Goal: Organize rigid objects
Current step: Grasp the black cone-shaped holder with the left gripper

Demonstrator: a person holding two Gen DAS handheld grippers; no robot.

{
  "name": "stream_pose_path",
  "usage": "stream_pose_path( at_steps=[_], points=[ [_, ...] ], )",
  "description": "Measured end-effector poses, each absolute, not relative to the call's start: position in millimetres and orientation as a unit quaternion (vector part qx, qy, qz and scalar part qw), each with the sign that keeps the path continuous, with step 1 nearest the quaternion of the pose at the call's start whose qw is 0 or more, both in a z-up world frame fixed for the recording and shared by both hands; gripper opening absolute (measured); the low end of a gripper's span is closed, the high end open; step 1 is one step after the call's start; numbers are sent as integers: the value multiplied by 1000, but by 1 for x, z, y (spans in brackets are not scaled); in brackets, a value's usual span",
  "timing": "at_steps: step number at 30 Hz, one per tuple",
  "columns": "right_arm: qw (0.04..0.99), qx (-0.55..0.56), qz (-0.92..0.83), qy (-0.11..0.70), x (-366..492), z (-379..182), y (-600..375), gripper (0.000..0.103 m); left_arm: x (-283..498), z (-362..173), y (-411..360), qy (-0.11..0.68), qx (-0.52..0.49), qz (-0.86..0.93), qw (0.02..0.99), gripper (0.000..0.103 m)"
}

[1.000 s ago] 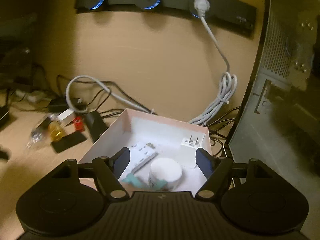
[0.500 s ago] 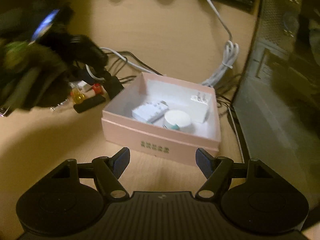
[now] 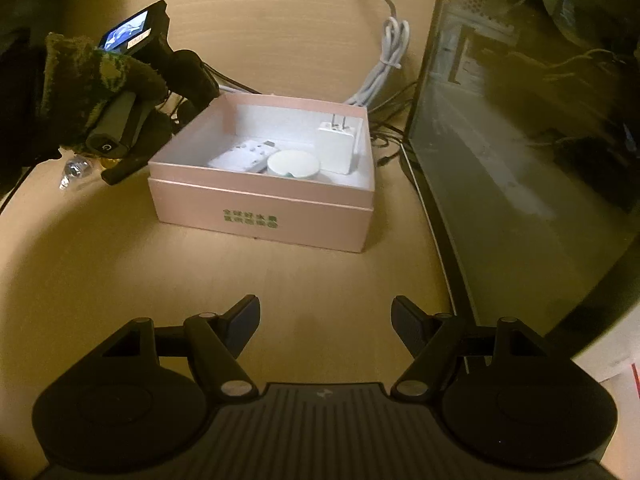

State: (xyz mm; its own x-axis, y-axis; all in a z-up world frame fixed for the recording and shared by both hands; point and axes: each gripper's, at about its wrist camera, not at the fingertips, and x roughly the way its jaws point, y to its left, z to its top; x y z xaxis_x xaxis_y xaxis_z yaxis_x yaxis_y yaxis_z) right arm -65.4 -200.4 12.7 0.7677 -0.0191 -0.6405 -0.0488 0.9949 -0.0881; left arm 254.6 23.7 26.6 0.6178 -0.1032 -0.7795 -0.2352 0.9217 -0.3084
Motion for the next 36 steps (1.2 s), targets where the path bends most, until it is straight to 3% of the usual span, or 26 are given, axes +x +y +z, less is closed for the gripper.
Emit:
stream_pose_path(
  at_steps=[10,11,12,14,23,36],
  points=[
    [943,-57,20,328,-56,16,-195,73,184,33,44,422,-159,-39,892,42],
    [943,-59,26,325,-55,17,-192,73,173,34,47,420,-156,-48,893,39],
    [944,-61,32,323,-53,18,-189,73,160,36,49,418,-152,-57,894,28],
    [944,-64,45,320,-50,19,-182,73,136,39,53,414,-141,-67,897,21],
    [941,-93,119,304,-36,20,-139,73,56,43,88,418,-119,-66,898,20],
    [930,-109,158,313,-46,9,-114,73,36,45,80,417,-51,-91,903,25]
  ],
)
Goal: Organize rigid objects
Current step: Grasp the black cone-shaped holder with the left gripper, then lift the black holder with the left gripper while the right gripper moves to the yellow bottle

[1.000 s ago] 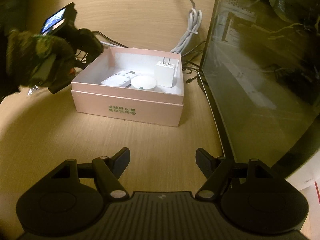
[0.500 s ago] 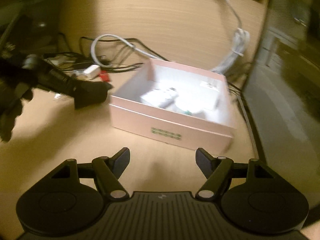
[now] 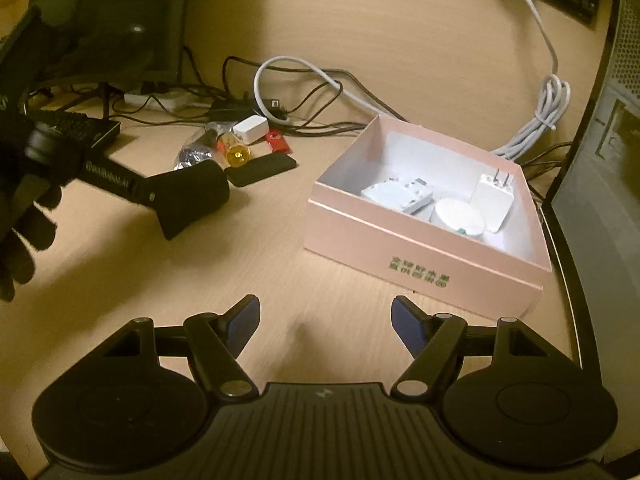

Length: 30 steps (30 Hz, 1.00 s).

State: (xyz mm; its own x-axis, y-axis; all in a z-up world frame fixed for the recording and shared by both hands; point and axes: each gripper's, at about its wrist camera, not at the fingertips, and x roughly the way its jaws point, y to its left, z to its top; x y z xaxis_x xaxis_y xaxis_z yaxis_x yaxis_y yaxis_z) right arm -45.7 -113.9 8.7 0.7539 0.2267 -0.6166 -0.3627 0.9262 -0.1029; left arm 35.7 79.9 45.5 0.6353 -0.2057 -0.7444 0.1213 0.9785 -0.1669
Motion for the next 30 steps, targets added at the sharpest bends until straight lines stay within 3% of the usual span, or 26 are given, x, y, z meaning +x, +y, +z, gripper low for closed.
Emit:
stream_pose_path(
  at_steps=[7,10,18,27,30],
  points=[
    [928,-94,137,332,-48,1,-129,73,42,29,57,461,6,-114,880,26],
    [927,-89,125,341,-49,-4,-137,73,40,25,47,460,26,-127,879,31],
    [922,-72,100,367,-50,-22,-156,74,35,24,31,464,50,-150,872,52],
    [929,-31,95,357,-51,-30,-165,87,36,21,16,470,48,-160,867,86],
    [931,-30,97,351,-53,-31,-165,90,36,20,15,468,34,-154,870,90]
  ],
)
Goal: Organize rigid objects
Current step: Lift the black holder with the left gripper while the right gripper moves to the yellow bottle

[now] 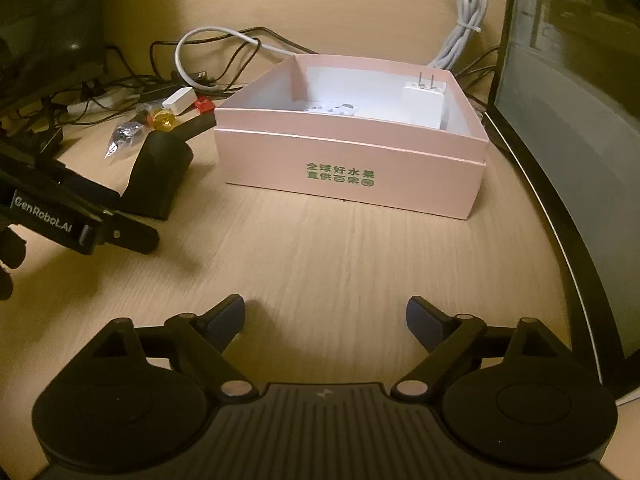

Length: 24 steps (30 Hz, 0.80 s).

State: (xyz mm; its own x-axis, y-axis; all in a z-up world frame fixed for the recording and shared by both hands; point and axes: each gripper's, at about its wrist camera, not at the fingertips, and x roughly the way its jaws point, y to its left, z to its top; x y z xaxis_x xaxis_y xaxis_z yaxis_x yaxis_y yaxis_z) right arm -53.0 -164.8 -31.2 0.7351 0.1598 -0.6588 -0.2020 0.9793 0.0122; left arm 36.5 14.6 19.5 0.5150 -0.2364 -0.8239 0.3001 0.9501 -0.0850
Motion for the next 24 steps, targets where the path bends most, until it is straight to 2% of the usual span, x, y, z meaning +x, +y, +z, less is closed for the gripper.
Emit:
stream_pose_path(
  at_steps=[3,7,11,13,15,16,18,20,24],
  points=[
    [932,-31,102,345,-54,-33,-165,93,40,21,21,459,-18,-136,878,87],
    [932,-32,110,344,-56,-36,-164,103,54,26,26,445,-55,-92,889,86],
    [929,-29,106,354,-55,-34,-162,103,69,24,24,443,-52,-67,892,84],
    [925,-31,108,363,-53,-33,-162,103,73,22,24,440,-56,-62,894,76],
    [921,-36,111,372,-50,-31,-162,103,74,21,22,426,-51,-61,901,54],
    [919,-37,112,376,-49,-31,-161,103,74,21,22,422,-49,-64,903,54],
    [917,-43,122,377,-48,-30,-162,102,73,21,24,422,-52,-73,902,54],
    [918,-41,126,373,-49,-28,-162,89,66,25,29,411,-54,-80,906,54],
    [926,-53,140,348,-46,-13,-156,89,36,41,57,392,-92,-73,913,54]
  ],
)
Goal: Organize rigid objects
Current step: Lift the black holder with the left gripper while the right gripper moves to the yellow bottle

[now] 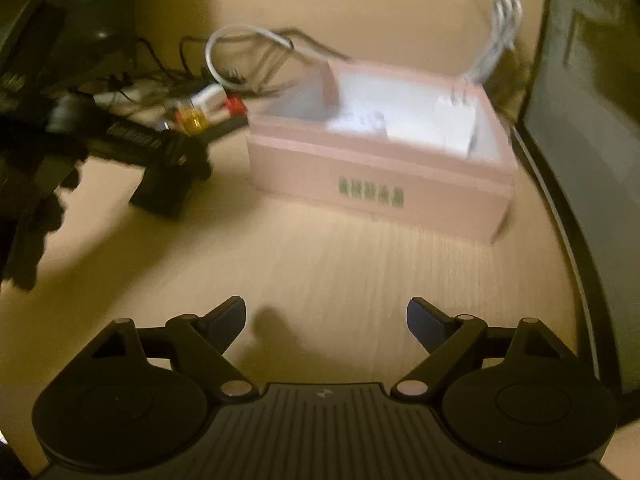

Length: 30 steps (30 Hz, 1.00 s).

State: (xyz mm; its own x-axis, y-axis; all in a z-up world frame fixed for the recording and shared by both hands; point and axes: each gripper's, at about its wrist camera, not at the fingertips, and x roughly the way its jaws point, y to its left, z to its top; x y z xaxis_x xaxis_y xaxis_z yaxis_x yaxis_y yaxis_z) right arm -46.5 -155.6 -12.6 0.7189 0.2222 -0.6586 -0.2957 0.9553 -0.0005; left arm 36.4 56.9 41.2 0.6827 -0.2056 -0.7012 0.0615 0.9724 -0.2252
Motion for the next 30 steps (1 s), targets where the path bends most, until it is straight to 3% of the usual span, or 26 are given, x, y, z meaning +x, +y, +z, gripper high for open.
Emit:
stream_pose_path(
  at_steps=[8,14,27,28,29,30],
  points=[
    [942,-66,189,270,-17,29,-101,89,-30,73,128,365,-174,2,915,54],
    [936,-57,239,252,39,63,-36,89,-60,60,165,349,-217,38,911,54],
    [923,-26,134,359,221,13,71,86,-105,49,195,318,-287,41,903,53],
    [919,-13,138,369,227,12,69,80,-107,49,197,314,-288,41,904,53],
    [913,4,146,381,230,13,65,65,-108,50,199,309,-289,44,905,53],
    [905,21,163,392,229,15,61,61,-109,49,201,306,-294,46,905,54]
  ],
)
